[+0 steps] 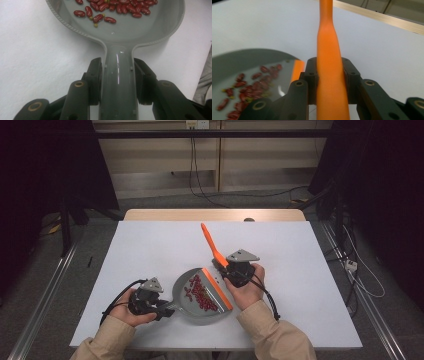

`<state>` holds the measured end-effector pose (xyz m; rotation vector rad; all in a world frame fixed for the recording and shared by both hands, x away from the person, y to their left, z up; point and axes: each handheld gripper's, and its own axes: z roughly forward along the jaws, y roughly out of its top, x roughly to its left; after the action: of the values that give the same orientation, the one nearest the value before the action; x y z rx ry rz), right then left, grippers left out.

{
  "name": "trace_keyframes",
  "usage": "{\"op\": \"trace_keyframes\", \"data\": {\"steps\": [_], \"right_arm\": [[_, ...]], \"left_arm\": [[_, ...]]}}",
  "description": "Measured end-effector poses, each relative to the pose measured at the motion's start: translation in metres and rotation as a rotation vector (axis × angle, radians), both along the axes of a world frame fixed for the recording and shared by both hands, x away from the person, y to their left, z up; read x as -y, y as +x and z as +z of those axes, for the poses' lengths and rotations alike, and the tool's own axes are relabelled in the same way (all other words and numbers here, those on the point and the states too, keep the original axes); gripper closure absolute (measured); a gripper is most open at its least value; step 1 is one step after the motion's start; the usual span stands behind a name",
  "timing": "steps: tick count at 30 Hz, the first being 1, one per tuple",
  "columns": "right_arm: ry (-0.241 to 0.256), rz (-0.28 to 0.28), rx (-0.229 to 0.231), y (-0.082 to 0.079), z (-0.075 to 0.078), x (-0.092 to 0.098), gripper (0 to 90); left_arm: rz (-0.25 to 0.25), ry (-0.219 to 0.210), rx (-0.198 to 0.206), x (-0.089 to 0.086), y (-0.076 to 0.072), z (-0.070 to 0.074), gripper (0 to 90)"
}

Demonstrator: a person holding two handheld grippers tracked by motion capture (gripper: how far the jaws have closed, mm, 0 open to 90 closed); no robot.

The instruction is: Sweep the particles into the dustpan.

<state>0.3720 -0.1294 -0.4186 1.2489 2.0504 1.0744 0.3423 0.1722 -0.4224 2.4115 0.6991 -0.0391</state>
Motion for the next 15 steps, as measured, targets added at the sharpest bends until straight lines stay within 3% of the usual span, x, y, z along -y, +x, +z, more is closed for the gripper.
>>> {"op": "trace_keyframes", "data": {"steps": [3,8,11,13,15], "right_arm": [[-0.027,-0.011,-0.011,0.002,-0.012,0.0,71.3],[-0.042,0.022,-0.01,-0.01,-0.014,-0.019,71.1],[-0.008,0.055,-0.018,-0.017,-0.012,-0.031,71.2],[-0.022,0.077,0.004,-0.02,-0.008,-0.037,71.2],[0.031,0.097,-0.008,-0.021,-0.004,-0.04,71.3]], "left_arm": [[-0.003,0.007,-0.004,0.001,0.0,0.0,62.1],[-0.003,0.011,-0.008,0.002,0.001,0.0,62.1],[-0.004,0.01,-0.008,0.002,0.001,0.0,62.1],[-0.002,0.01,-0.009,0.002,0.001,-0.001,62.1],[0.0,0.007,-0.013,0.002,0.001,-0.001,62.1]]}}
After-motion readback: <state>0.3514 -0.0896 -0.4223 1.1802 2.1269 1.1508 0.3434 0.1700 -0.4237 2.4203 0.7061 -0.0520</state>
